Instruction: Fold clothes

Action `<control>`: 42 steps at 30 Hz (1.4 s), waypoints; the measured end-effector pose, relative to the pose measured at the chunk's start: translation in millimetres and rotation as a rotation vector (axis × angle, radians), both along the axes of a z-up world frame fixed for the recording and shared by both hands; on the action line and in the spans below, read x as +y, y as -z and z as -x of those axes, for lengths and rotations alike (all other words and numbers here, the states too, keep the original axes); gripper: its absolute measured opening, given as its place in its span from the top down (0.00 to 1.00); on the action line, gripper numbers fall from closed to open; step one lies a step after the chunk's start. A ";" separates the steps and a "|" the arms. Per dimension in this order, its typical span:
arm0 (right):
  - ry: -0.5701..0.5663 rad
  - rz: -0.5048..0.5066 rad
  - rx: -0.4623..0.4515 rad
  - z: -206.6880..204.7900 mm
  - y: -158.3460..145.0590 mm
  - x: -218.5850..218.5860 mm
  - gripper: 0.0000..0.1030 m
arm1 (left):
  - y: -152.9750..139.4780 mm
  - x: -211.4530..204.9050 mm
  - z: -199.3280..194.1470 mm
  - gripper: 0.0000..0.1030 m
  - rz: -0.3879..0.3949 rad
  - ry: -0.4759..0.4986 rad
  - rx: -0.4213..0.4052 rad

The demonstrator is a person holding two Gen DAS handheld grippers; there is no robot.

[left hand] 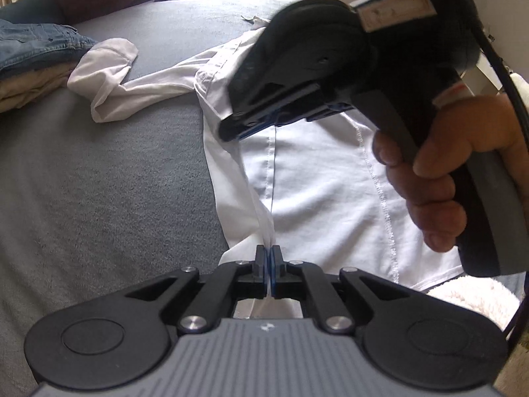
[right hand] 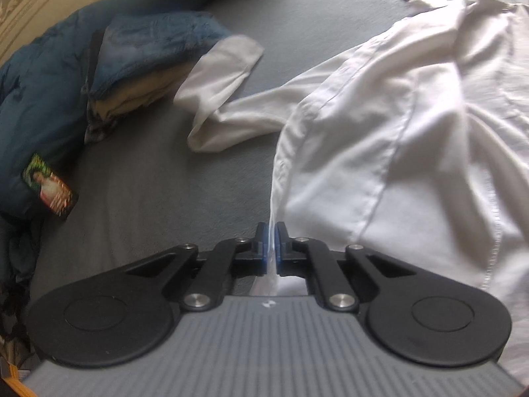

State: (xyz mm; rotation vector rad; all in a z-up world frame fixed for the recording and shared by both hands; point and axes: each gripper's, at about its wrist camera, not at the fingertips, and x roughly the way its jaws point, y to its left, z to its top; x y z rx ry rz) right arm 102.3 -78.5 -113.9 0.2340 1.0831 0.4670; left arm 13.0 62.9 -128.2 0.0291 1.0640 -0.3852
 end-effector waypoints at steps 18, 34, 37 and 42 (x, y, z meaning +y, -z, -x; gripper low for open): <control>0.141 -0.083 -0.056 23.1 -16.0 -88.4 0.97 | -12.0 -44.3 11.1 0.98 -0.011 0.113 -0.054; -0.023 -0.093 0.088 -5.8 15.5 -44.9 0.94 | -4.8 -47.3 14.6 0.98 -0.030 0.114 -0.019; -0.007 -0.083 0.061 -0.6 15.6 -50.0 0.99 | -3.5 -47.5 13.7 0.98 -0.025 0.124 -0.016; 0.054 -0.078 0.033 4.7 11.9 -71.9 1.00 | -6.4 -47.2 10.6 0.98 0.017 0.126 -0.023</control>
